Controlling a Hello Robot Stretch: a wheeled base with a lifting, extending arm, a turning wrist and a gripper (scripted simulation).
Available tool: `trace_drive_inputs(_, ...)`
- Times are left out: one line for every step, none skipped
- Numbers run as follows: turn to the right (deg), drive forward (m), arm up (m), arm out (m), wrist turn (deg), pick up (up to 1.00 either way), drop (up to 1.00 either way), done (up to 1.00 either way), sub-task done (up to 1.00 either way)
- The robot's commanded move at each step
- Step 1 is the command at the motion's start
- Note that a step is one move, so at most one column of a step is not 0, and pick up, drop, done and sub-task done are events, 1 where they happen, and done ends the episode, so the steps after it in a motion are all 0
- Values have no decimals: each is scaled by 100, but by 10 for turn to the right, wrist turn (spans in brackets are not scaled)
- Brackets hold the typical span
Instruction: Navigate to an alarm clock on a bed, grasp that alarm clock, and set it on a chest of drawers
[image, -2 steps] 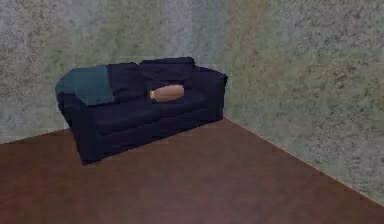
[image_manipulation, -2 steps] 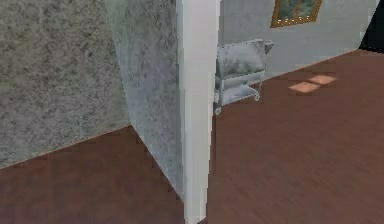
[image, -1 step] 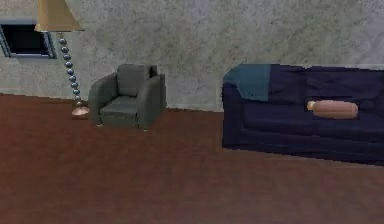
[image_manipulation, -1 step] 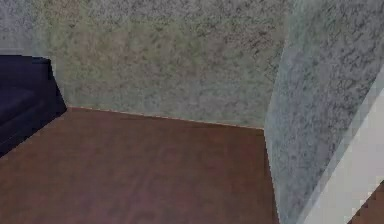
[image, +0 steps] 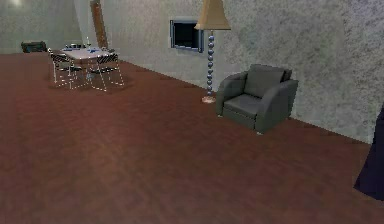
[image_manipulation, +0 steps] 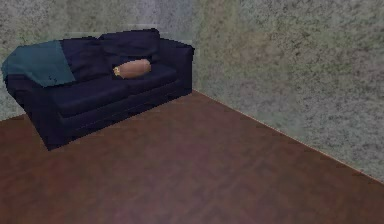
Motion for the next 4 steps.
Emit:
trace_drive_inputs(0,5,0,0,0,0,0,0,0)
trace_drive_inputs(-390,0,0,0,0,0,0,0,0)
trace_drive_inputs(0,100,0,0,0,0,0,0,0)
trace_drive_inputs(0,100,0,0,0,0,0,0,0)
